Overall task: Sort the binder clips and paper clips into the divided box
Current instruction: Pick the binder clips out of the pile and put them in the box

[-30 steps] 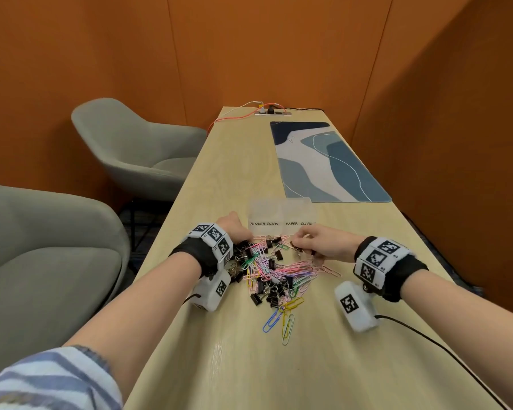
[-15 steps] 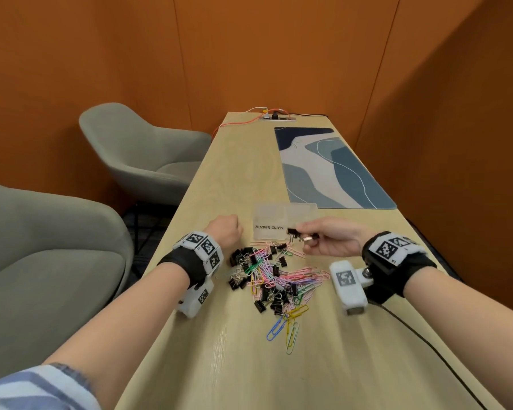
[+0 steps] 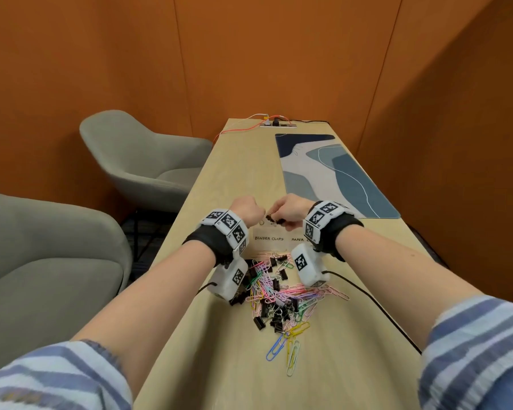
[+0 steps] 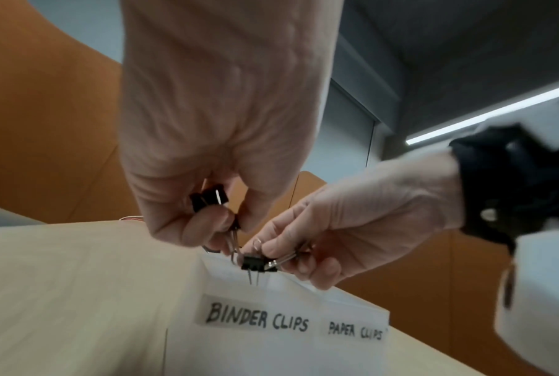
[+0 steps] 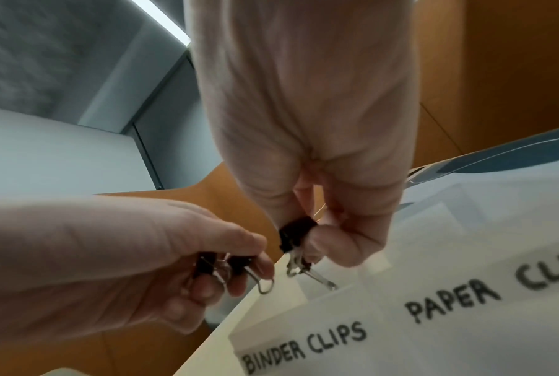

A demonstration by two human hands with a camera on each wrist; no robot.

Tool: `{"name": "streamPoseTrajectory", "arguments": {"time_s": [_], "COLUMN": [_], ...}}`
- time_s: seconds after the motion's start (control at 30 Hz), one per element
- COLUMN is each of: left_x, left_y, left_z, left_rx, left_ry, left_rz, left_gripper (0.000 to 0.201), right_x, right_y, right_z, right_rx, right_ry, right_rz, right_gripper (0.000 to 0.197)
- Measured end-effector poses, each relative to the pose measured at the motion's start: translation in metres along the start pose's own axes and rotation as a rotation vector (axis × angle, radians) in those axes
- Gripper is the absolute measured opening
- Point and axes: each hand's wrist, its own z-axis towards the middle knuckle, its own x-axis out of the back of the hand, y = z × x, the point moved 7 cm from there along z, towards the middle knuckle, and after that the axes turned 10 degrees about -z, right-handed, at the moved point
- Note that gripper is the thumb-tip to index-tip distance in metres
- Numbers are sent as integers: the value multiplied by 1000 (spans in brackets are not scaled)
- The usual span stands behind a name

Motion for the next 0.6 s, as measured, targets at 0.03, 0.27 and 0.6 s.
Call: {"name": "streamPoseTrajectory", "arguments": {"time_s": [0.03,0.27,0.6], "left_x": [-1,-4,14], "left_y": [1,5,-3], "left_z": [1,5,-41], "left_rx": [3,15,-219], "left_ry": [-13,-53,99], "left_rz": [11,-182,127], "left_gripper": [35,25,20], "right_x": [1,8,-29], "right_y": [-1,3,0], "right_z": [0,3,-59], "right_rx": [2,20,299], "right_ry": [6,50,-39], "right_rz": [-26,-32,-554], "right_gripper": [14,21,27]}}
